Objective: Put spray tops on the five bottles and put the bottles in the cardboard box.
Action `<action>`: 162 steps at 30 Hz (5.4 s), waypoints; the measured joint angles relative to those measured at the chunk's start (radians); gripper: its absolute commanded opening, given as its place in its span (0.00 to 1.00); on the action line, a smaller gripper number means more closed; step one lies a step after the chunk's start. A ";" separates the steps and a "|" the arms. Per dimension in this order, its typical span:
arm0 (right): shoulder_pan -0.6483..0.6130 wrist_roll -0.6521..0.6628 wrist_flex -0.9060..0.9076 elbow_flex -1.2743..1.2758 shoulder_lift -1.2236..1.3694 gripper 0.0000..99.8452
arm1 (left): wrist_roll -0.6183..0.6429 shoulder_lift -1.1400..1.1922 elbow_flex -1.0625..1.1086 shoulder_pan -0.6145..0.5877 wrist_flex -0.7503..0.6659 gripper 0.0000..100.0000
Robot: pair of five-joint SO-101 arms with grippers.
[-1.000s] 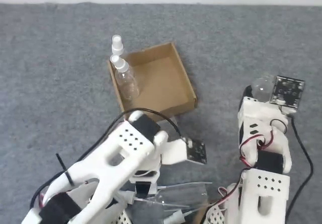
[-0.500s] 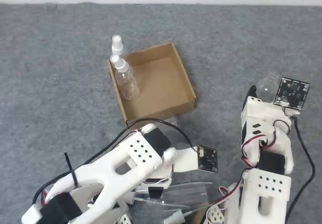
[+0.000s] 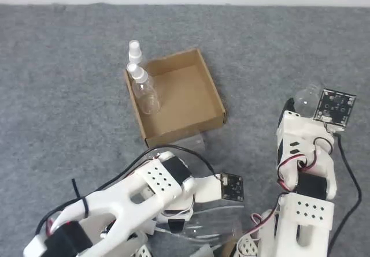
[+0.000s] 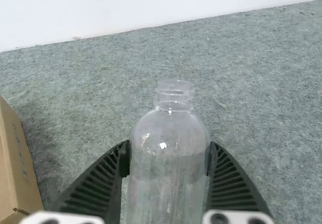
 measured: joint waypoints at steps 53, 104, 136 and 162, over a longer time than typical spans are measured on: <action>-0.008 0.000 0.000 0.000 0.000 0.10 | -0.034 0.003 -0.031 -0.525 -0.025 0.22; -0.008 0.000 0.000 0.000 0.000 0.11 | -0.203 0.005 0.075 -0.115 -0.023 0.01; -0.008 0.000 0.000 0.000 0.000 0.11 | -0.333 0.005 -0.302 -0.736 0.275 0.01; -0.008 0.000 0.000 0.000 0.000 0.11 | 0.104 0.005 0.018 -0.802 -0.106 0.19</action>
